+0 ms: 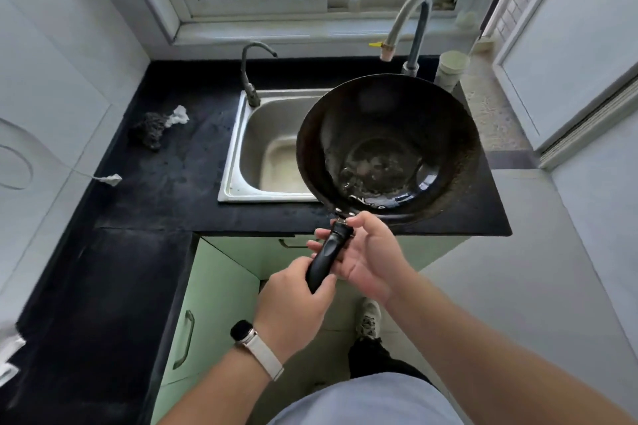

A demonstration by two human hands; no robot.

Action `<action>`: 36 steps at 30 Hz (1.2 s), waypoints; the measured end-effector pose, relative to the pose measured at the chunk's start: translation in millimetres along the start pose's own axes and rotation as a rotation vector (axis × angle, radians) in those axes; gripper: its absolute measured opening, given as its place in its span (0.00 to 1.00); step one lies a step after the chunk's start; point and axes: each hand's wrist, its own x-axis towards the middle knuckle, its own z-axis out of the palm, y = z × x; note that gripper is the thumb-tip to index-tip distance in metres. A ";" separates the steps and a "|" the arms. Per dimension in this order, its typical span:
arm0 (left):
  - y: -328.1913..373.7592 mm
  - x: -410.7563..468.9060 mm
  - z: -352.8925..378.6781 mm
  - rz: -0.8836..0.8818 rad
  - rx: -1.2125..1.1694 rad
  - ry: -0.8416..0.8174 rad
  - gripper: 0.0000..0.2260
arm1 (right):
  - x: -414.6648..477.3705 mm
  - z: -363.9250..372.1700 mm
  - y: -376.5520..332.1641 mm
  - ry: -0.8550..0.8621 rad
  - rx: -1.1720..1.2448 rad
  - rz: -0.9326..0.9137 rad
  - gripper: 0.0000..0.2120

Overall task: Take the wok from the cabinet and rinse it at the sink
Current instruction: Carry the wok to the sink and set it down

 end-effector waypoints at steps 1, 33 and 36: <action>2.9 9.6 1.6 -0.021 0.000 0.002 0.08 | 8.1 -1.4 -7.3 -0.003 0.008 0.019 0.23; -31.8 151.7 24.6 -0.294 -0.068 -0.072 0.11 | 158.9 -0.9 -59.0 0.188 -0.096 0.334 0.16; -39.2 164.5 21.4 -0.288 -0.047 -0.110 0.12 | 164.8 2.3 -58.3 0.224 -0.042 0.303 0.14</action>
